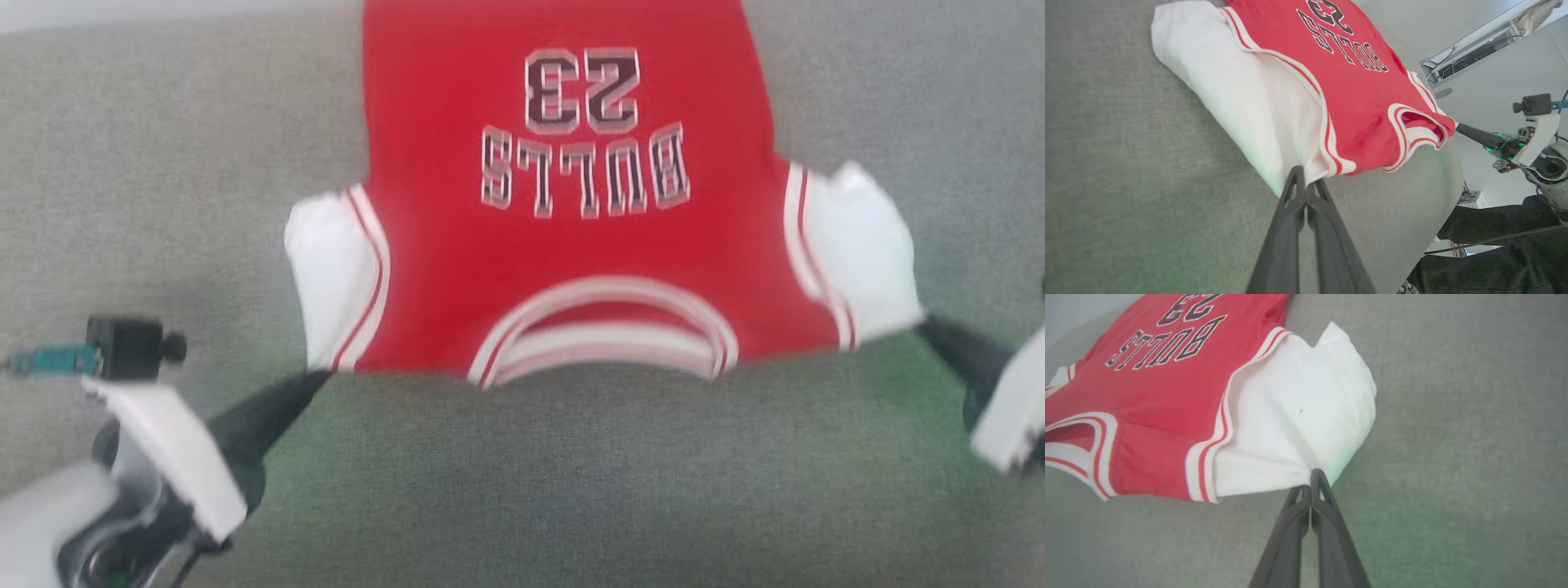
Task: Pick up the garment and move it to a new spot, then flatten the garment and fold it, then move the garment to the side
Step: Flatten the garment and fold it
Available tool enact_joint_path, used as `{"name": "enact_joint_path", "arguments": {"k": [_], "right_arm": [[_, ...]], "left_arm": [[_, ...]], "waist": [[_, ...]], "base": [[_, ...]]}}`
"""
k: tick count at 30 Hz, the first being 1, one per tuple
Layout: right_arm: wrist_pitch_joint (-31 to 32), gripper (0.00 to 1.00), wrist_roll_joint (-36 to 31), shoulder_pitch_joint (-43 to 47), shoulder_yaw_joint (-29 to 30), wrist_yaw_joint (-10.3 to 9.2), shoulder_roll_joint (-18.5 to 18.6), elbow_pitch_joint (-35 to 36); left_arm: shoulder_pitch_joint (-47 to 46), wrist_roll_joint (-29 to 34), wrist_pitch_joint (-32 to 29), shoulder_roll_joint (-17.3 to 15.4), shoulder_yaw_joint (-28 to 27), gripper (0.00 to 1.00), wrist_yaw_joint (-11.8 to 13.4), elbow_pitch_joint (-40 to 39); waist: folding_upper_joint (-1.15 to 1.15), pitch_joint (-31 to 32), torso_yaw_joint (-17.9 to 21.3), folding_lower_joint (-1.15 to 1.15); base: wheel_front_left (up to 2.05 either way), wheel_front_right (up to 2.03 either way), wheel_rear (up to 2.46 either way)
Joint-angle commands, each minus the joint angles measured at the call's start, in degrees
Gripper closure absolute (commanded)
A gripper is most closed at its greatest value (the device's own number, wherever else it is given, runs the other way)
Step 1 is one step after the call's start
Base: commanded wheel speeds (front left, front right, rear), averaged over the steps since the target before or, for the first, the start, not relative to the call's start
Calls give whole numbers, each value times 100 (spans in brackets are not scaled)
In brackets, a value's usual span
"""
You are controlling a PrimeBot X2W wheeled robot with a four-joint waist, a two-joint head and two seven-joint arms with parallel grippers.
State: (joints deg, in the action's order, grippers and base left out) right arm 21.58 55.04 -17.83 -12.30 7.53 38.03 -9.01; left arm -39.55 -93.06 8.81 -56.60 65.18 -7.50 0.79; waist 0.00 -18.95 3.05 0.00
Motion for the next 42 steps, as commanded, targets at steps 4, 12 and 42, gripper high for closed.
{"name": "enact_joint_path", "arguments": {"k": [4, 12, 42], "right_arm": [[298, 100, 41, 849, 382, -9, 88, 537], [1080, 100, -153, 2392, 1372, -8, -301, 1929], [987, 0, -1065, 1372, 18, -6, -212, 1356]], "left_arm": [[473, -22, 226, -269, 77, 100, 5, -350], [1201, 72, 478, -888, 169, 100, 5, -1166], [734, 915, 220, 1208, 524, 100, 60, 1559]], "waist": [[0, 122, -11, 0], [0, 110, -54, 0], [0, -118, -72, 0]], "base": [[0, 0, 0], [0, 0, 0], [0, 0, 0]]}}
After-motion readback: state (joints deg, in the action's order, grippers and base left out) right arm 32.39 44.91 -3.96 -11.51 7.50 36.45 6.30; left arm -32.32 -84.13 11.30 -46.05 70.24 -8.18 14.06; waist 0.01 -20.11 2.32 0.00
